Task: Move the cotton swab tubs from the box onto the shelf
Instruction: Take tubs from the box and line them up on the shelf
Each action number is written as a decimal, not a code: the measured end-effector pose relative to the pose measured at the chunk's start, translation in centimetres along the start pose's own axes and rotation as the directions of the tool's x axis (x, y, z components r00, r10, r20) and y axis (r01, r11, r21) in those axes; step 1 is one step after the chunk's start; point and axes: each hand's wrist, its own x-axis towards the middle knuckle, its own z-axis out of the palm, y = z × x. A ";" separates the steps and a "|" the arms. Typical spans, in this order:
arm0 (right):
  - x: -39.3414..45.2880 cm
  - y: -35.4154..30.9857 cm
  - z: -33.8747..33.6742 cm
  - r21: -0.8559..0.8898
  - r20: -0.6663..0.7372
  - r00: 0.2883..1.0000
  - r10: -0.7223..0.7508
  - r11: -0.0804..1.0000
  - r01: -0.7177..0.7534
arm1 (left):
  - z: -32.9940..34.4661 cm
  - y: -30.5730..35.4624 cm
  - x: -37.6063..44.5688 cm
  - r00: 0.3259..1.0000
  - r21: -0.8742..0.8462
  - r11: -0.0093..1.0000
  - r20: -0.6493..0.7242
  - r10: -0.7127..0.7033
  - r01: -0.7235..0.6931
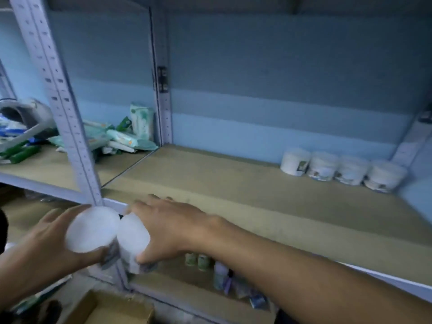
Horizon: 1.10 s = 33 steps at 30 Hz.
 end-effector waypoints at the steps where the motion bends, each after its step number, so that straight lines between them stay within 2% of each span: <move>1: -0.9 0.5 -1.4 -0.007 -0.016 1.000 0.027 1.000 -0.027 | -0.8 0.7 0.7 1.000 -0.021 1.000 0.002 0.002 -0.002; 3: -2.9 1.7 -3.9 -0.034 -0.029 0.996 0.084 0.996 -0.085 | -2.9 3.8 1.8 0.999 -0.012 1.000 -0.041 0.003 -0.003; 5: -4.9 3.1 -6.0 -0.051 -0.043 0.989 0.144 0.988 -0.146 | -4.3 8.4 1.9 0.998 -0.009 0.999 -0.035 0.049 -0.049; 7: -7.1 4.8 -7.6 -0.055 -0.056 0.977 0.206 0.976 -0.209 | -4.8 13.1 1.9 0.991 -0.013 0.997 -0.109 0.077 -0.079; 9: -9.2 6.6 -8.7 -0.070 -0.065 0.963 0.261 0.962 -0.266 | -5.3 17.8 2.0 0.982 -0.020 0.989 -0.127 0.142 -0.146; 13: -12.4 10.2 -9.6 -0.105 -0.068 0.925 0.375 0.919 -0.380 | -5.0 25.0 2.5 0.958 -0.076 0.956 -0.064 0.279 -0.283; 16: -13.8 12.4 -9.6 -0.111 -0.042 0.890 0.454 0.883 -0.456 | -4.3 29.0 3.0 0.944 -0.108 0.938 -0.004 0.330 -0.328; 26: -14.0 17.5 -8.0 -0.108 0.012 0.805 0.594 0.801 -0.589 | -1.5 33.4 7.6 0.932 -0.115 0.946 0.170 0.320 -0.304; 33: -12.7 20.1 -7.8 -0.078 0.015 0.789 0.615 0.787 -0.612 | 0.6 34.0 10.1 0.925 -0.159 0.946 0.213 0.313 -0.284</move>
